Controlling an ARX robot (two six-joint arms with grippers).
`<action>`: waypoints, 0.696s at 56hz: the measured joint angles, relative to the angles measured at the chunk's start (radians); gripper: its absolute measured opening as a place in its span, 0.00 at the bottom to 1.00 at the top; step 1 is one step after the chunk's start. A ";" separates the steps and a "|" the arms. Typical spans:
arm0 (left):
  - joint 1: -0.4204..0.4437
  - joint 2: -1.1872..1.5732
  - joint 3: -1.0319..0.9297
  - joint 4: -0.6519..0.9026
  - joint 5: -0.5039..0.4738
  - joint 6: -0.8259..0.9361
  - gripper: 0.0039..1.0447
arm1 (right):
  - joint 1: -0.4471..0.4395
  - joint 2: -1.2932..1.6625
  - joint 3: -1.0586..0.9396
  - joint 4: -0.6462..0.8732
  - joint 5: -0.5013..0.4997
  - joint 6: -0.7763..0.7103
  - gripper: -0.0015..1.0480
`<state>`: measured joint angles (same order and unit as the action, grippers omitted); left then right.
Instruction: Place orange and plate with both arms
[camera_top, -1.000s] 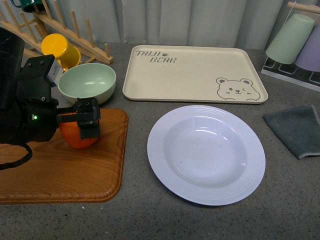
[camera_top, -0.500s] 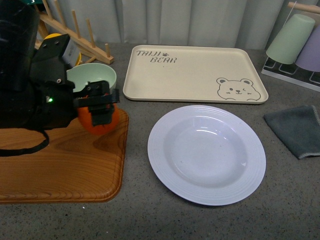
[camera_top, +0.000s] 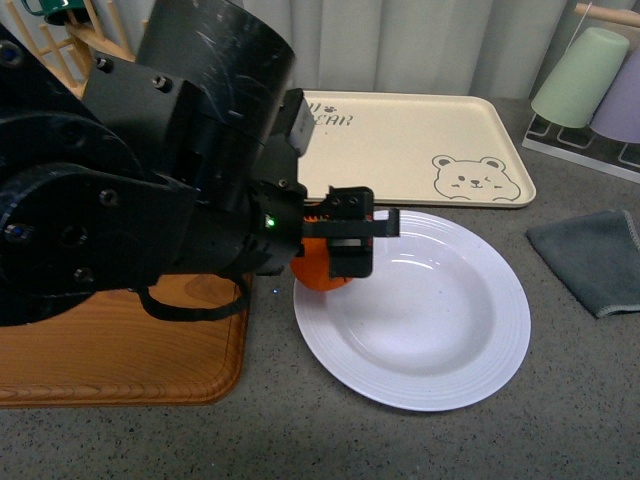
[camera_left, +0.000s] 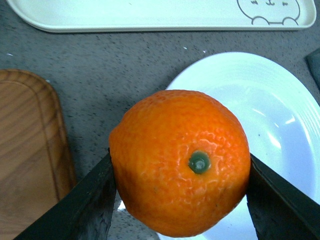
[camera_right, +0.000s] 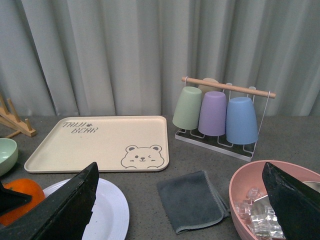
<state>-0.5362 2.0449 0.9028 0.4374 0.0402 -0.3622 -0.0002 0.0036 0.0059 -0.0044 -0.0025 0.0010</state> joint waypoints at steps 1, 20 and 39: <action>-0.007 0.003 0.003 -0.001 0.003 -0.004 0.62 | 0.000 0.000 0.000 0.000 0.000 0.000 0.91; -0.064 0.051 0.035 -0.016 0.016 -0.026 0.62 | 0.000 0.000 0.000 0.000 0.000 0.000 0.91; -0.069 0.074 0.046 -0.011 0.015 -0.044 0.62 | 0.000 0.000 0.000 0.000 0.000 0.000 0.91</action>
<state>-0.6048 2.1185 0.9489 0.4267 0.0551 -0.4065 -0.0002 0.0036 0.0059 -0.0044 -0.0025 0.0010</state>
